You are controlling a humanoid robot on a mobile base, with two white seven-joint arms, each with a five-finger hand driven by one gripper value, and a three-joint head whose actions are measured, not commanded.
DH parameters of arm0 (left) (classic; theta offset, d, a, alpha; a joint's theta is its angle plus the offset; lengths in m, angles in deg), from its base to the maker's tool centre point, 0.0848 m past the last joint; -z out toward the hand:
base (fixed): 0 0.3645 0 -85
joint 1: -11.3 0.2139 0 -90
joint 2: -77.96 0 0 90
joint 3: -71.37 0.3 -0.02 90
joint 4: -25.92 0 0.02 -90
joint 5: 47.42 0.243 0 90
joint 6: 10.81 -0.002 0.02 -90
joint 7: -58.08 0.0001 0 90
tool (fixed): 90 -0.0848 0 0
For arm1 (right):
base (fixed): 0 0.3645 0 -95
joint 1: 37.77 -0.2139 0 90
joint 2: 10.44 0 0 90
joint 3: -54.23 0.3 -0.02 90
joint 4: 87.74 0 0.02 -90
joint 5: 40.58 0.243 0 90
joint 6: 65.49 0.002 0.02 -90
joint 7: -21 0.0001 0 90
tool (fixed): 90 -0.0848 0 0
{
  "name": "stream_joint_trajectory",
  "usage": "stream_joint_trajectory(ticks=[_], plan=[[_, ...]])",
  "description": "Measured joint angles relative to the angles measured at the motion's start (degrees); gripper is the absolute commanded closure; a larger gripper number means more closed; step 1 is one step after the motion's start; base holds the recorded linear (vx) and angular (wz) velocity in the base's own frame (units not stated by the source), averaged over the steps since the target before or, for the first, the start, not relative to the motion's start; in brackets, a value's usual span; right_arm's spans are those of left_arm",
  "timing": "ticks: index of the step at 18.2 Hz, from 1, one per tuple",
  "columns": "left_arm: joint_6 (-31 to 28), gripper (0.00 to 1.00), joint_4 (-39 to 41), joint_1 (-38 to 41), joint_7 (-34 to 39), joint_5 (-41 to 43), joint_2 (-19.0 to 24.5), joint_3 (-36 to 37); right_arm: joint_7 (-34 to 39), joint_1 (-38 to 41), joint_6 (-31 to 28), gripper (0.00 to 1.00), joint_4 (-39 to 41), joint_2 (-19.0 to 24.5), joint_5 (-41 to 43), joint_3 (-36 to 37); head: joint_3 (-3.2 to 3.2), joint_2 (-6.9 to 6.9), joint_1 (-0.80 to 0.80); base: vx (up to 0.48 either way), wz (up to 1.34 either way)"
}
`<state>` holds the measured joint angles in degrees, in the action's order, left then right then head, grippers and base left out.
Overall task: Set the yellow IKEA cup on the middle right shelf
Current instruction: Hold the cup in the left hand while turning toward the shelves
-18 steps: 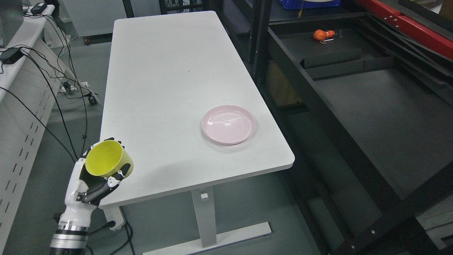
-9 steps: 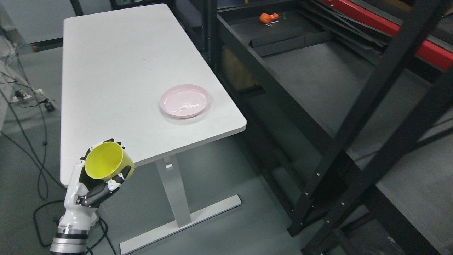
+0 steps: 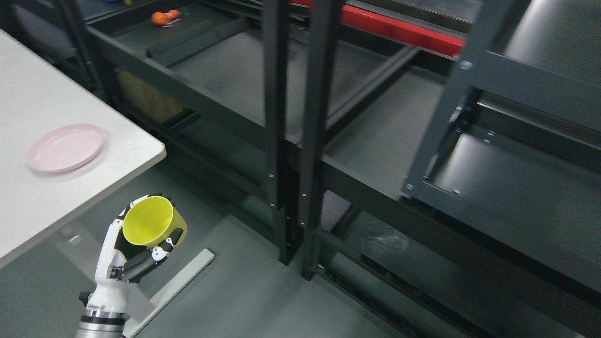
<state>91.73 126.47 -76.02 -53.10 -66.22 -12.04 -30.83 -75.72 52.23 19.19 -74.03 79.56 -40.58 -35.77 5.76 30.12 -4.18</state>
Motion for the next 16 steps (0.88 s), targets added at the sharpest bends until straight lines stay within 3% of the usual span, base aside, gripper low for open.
stream_joint_trajectory(ticks=[9,16], plan=[[0.12,0.99,0.12,0.93,0.00,-1.91,0.00,2.46,-0.03,0.05,0.00,0.01,-0.01,0.00,0.00,0.00,0.00,-0.03,0.00,-0.153,-1.11],[-0.05,0.98,0.17,0.56,0.00,-2.65,0.00,3.39,-0.27,-0.02,0.00,0.01,0.00,0.00,0.00,0.00,0.00,-0.04,0.00,0.037,-0.22]])
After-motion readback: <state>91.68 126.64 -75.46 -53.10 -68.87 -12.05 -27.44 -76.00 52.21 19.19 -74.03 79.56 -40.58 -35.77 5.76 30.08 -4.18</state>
